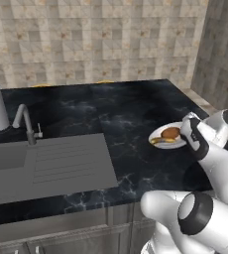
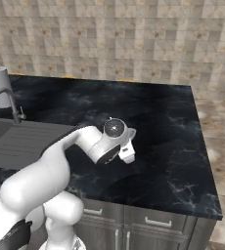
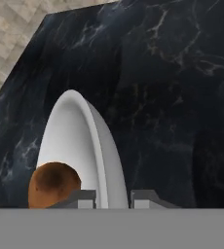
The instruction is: Dump the potato and banana from the bowl so the bowl can be washed. Place the bowl in the sink after clearing the leftovers.
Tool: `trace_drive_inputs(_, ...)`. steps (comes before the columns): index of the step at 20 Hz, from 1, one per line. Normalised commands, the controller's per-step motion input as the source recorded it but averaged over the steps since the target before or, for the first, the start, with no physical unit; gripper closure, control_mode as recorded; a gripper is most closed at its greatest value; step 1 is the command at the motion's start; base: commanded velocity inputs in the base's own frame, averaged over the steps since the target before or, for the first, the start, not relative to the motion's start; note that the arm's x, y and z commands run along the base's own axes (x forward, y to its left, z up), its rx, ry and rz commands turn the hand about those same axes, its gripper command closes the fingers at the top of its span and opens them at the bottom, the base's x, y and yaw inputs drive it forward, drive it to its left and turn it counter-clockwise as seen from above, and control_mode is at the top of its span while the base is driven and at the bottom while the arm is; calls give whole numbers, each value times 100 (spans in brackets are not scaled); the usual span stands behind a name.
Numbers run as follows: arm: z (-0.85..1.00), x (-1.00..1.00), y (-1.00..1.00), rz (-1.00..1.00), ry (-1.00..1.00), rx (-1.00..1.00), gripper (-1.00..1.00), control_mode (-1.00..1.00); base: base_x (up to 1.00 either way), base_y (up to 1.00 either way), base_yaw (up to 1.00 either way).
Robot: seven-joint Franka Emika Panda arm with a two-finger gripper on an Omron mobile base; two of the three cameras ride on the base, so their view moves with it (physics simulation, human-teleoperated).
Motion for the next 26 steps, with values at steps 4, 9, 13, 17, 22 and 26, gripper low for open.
trace_drive_inputs(4, 2, 2, -5, -18, 6, -14, 100, -100, 0, 0, 0)
trace_drive_inputs(9, 0, 0, -1, -4, 2, -3, 100, -100, 0, 0, 0)
trace_drive_inputs(13, -8, 0, 0, 0, 1, -4, 100, -100, 0, 0, 0)
trace_drive_inputs(17, -3, 0, 6, 0, 0, -9, 100, -100, 0, 0, 0)
trace_drive_inputs(22, 0, 0, 0, 0, 0, -11, 100, -100, 0, 0, 0)
trace_drive_inputs(26, 0, 0, 0, 0, 5, -18, 100, -100, 0, 0, 0)
